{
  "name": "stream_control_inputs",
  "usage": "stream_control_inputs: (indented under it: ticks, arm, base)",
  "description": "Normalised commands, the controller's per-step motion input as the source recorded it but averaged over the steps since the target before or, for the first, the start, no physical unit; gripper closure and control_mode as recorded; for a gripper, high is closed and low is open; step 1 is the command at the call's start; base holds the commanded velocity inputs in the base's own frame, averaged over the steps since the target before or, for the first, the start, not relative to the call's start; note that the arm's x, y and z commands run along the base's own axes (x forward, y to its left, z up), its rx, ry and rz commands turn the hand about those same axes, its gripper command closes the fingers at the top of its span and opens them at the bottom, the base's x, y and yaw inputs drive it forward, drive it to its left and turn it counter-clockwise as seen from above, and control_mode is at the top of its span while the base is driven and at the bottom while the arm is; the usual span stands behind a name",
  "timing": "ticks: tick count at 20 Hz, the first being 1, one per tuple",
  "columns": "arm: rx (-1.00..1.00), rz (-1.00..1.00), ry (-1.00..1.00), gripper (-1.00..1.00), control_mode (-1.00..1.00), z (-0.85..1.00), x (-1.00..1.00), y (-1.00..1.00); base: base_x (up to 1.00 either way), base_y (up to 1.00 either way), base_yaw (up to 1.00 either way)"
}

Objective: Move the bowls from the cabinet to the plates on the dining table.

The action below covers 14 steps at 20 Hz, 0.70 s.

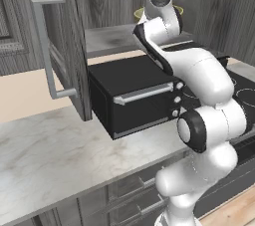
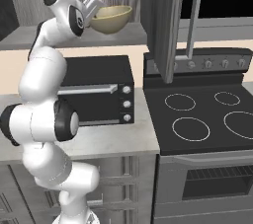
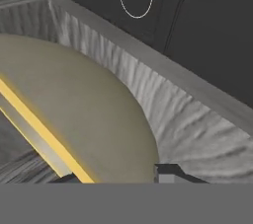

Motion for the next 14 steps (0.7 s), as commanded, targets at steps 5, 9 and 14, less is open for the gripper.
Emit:
stream_control_inputs:
  ticks: [5, 9, 14]
  arm:
    - [-0.10, 0.07, -0.11, 1.00, -1.00, 0.00, -1.00, -0.29]
    - [-0.01, 0.09, -0.06, 1.00, -1.00, -0.04, -1.00, -0.28]
    - [0.00, 0.09, -0.02, 1.00, -1.00, -0.42, -1.00, -0.26]
  base:
    - [0.00, 0.00, 0.00]
    - [0.00, 0.00, 0.00]
    - [0.00, 0.00, 0.00]
